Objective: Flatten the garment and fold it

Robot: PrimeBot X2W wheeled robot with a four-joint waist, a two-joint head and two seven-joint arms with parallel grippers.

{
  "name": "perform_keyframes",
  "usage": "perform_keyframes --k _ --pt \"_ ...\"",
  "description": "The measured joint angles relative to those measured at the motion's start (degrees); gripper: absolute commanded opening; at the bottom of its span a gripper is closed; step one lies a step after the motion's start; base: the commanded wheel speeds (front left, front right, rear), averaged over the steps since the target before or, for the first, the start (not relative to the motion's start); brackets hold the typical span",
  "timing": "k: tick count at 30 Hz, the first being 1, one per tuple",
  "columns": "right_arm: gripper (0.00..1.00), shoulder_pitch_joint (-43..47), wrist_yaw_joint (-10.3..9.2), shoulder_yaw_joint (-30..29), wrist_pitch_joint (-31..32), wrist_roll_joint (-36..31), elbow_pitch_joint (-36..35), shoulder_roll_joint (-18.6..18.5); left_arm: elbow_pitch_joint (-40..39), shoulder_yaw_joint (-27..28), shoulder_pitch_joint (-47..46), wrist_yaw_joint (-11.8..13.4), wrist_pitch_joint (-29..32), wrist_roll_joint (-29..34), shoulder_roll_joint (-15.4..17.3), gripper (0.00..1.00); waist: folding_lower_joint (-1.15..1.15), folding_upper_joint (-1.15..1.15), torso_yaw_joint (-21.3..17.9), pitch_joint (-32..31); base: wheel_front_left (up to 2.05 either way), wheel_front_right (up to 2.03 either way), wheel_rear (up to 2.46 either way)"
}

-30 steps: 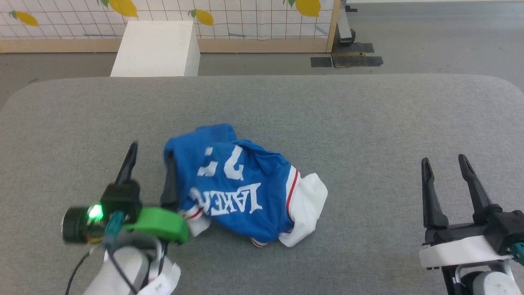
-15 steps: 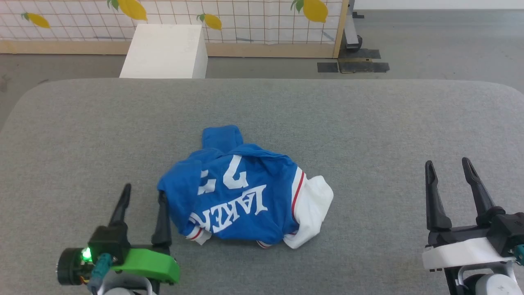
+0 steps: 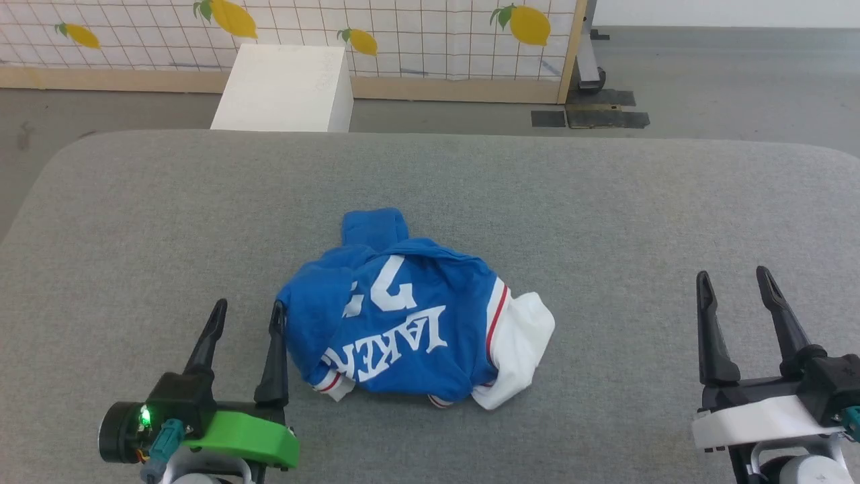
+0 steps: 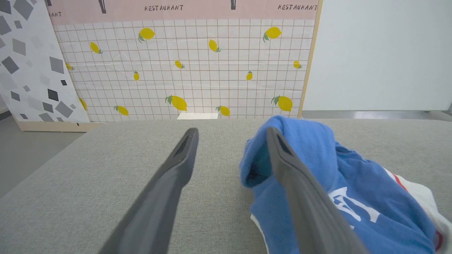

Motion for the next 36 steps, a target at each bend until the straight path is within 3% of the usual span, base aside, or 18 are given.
perform_keyframes --k 22,26,33,36 --pt "1.00 0.04 0.00 -0.10 0.00 0.04 -0.12 0.00 -0.37 1.27 0.16 -2.43 0.00 2.61 -1.60 1.00 0.00 0.00 0.15 -0.51 0.00 0.00 0.00" --pt "1.00 -0.38 0.00 -1.27 0.00 2.44 -1.90 -0.01 -0.65 1.34 0.21 -2.65 0.00 3.15 -1.66 1.00 0.00 0.00 0.52 -0.82 0.00 0.00 0.00" --pt "1.00 -9.41 -0.01 0.74 0.00 -4.01 -5.17 -0.19 -2.19 2.80 0.11 -2.70 0.00 3.13 -1.83 1.00 0.00 0.00 1.76 -0.70 0.00 0.00 0.00" --pt "1.00 -14.08 -0.01 3.75 0.00 -4.99 -3.39 -3.20 -2.93 3.00 0.12 -2.69 -0.01 3.13 -1.90 1.00 0.00 0.00 2.54 -0.58 0.00 0.00 0.00"
